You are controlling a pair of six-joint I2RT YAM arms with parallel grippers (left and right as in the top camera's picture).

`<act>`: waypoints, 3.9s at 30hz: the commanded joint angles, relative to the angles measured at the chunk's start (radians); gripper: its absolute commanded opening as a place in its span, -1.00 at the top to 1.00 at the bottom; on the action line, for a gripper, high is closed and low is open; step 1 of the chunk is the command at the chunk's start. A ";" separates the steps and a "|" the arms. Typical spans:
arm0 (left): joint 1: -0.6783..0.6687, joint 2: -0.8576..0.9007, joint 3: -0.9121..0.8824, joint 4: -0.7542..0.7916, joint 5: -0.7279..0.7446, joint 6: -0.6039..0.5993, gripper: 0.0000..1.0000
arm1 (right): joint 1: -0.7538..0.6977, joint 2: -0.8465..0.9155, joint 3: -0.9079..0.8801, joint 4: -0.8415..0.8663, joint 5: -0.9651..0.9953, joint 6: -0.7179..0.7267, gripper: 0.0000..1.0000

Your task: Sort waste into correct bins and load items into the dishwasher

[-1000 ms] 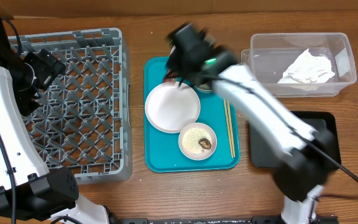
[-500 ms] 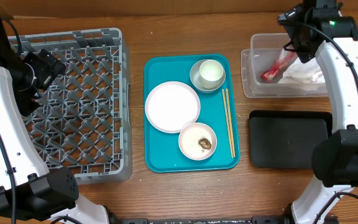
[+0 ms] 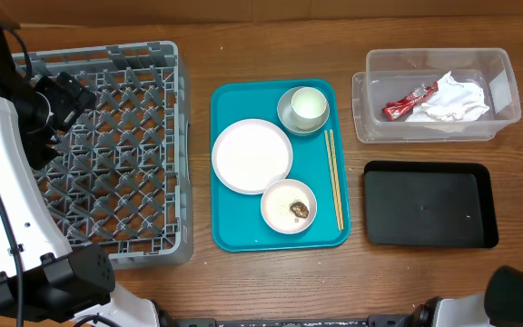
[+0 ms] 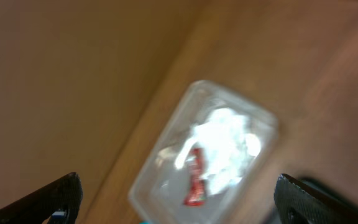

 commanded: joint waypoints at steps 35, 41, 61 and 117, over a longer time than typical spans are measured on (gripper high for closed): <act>-1.158 0.248 -0.026 0.042 -0.145 -0.148 -0.72 | -0.188 0.036 -0.008 -0.197 -0.005 -0.026 -1.00; -1.249 0.430 -0.026 0.068 -0.086 -0.177 0.07 | -0.188 0.036 -0.008 -0.197 -0.005 -0.026 -1.00; -1.279 0.464 -0.237 0.356 -0.130 -0.208 -0.07 | -0.188 0.036 -0.008 -0.196 -0.005 -0.026 -1.00; -0.236 0.314 0.369 -0.003 0.146 0.368 -1.00 | -0.186 0.035 -0.008 -0.153 -0.280 0.029 -1.00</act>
